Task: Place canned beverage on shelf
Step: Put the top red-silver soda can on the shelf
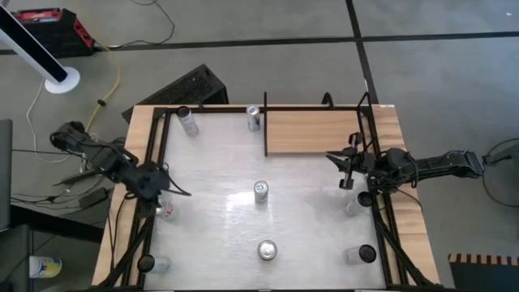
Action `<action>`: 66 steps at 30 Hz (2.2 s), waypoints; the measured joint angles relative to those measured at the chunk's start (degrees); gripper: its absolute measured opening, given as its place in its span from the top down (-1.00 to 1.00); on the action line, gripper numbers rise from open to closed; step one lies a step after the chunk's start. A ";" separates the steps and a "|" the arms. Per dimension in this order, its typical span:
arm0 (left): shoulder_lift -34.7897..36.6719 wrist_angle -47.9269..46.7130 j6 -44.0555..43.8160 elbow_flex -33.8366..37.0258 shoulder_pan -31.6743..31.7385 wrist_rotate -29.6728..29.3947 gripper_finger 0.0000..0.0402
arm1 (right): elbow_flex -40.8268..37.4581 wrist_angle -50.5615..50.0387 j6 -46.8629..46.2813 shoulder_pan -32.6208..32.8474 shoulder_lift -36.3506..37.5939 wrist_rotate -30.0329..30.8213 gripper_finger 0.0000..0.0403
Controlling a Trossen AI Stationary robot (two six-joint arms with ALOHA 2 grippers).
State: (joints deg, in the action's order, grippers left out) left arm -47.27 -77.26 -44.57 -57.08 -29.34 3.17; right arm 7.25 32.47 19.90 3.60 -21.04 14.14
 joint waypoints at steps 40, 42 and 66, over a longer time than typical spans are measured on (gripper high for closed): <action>-4.87 4.24 0.44 3.72 -6.26 -1.27 -0.60 | 0.00 0.59 -0.77 -0.02 -0.02 4.14 0.65; -6.28 4.23 1.71 3.72 -7.41 -2.07 -0.60 | 0.00 0.59 -0.79 -0.02 -0.02 4.14 0.65; -15.57 2.47 8.08 8.44 -9.18 1.69 -0.60 | 0.00 0.40 -2.49 0.02 0.00 4.06 0.65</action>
State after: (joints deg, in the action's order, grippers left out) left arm -62.84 -74.79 -36.49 -48.64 -38.52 4.86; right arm 7.25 32.86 17.41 3.62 -21.04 18.20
